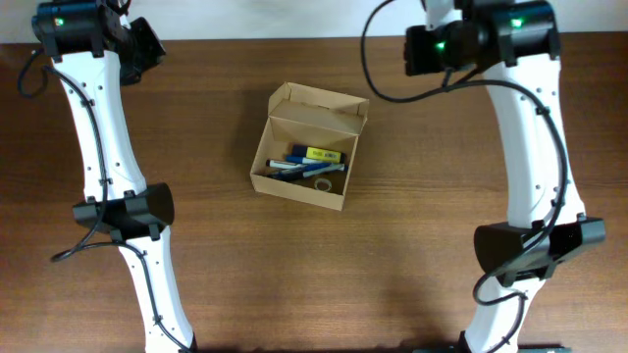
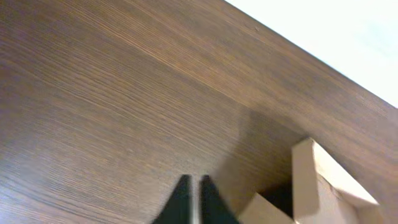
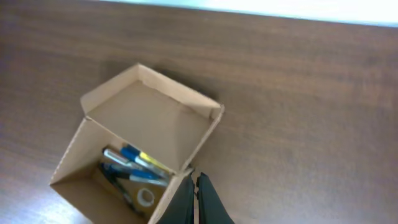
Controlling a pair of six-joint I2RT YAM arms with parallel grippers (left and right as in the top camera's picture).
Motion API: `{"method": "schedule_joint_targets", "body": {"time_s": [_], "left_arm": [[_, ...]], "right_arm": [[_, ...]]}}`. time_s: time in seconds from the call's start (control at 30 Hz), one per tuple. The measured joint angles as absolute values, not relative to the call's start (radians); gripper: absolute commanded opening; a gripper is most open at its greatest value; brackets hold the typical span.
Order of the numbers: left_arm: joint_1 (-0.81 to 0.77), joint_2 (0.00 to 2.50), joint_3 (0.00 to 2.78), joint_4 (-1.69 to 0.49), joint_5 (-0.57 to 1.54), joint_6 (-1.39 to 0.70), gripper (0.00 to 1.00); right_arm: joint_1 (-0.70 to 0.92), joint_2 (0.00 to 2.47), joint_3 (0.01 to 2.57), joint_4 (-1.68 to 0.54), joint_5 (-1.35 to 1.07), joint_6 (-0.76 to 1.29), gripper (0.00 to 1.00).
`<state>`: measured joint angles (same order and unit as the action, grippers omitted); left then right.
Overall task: Pack container
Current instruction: 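Move both grippers to the box's raised lid flaps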
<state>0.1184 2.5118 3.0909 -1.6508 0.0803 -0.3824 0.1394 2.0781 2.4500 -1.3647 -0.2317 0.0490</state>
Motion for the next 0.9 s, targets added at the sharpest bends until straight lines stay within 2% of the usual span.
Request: {"method": "schedule_joint_targets", "body": {"time_s": [0.13,0.33,0.47,0.67,0.9], "left_arm": [[0.103,2.518,3.091,-1.661,0.155,-0.344,0.02],[0.052,2.598,3.087,-1.683,0.237,-0.297,0.02],[0.025,2.659,3.057,-1.683,0.267,-0.279,0.02],[0.022,2.671,3.041,-1.679,0.281,-0.272,0.02],[0.022,2.671,3.041,-1.680,0.281,-0.257,0.02]], "right_arm": [[0.104,2.122,2.427,-1.408,-0.250,0.076,0.04],[0.072,2.219,2.236,-1.356,-0.315,0.105,0.04],[0.072,2.263,2.074,-1.250,-0.352,0.125,0.04],[0.084,2.286,1.837,-0.949,-0.543,0.154,0.04],[0.141,2.286,1.769,-0.704,-0.708,0.158,0.04]]}}
